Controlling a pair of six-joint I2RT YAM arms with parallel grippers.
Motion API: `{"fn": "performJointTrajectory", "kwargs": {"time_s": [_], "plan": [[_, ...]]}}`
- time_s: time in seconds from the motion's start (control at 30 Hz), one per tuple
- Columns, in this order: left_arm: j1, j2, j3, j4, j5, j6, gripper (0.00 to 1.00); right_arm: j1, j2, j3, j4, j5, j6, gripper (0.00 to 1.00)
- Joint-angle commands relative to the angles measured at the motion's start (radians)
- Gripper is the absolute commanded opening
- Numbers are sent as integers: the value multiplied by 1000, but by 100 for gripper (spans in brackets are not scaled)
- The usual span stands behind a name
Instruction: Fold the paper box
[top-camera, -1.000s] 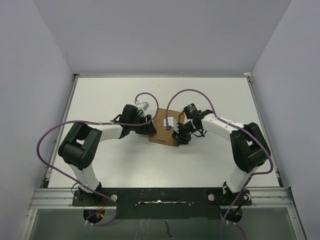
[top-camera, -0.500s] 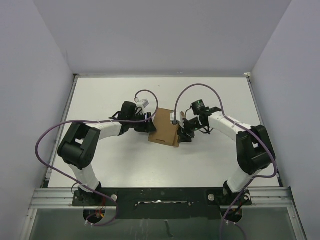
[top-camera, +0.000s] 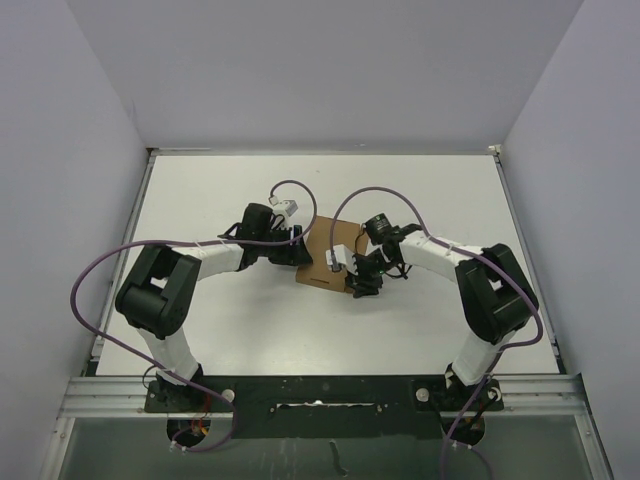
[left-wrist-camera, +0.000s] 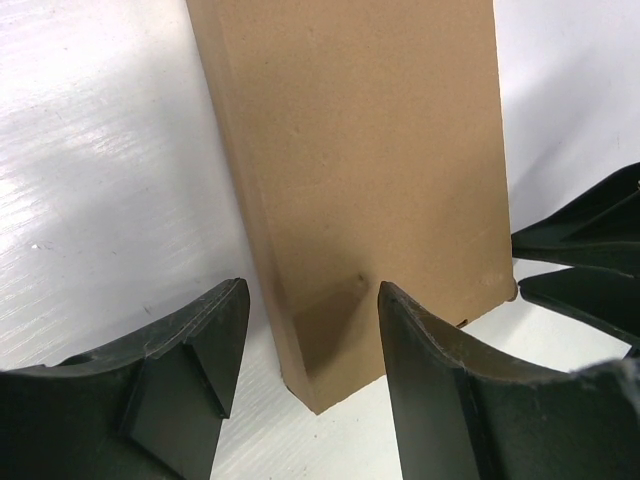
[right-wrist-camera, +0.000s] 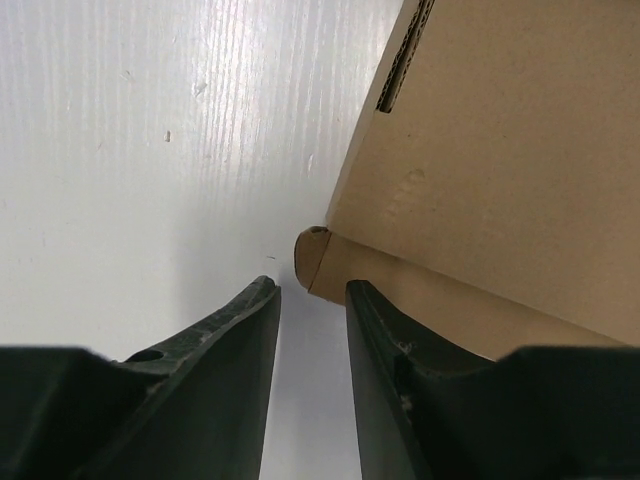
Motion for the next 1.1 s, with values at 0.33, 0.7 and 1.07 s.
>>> {"fn": "performJointTrajectory", "kwargs": {"time_s": [0.33,0.7,1.07], "plan": [[4,18,39,20,21,17,51,36,15,-6,29,27,-8,20],[3,17,22,35,34,15,47,41,-7,7,49,65,31,0],[-23,-16,-15,37,26,-3,44,58,-26,45,25,72,71,0]]}}
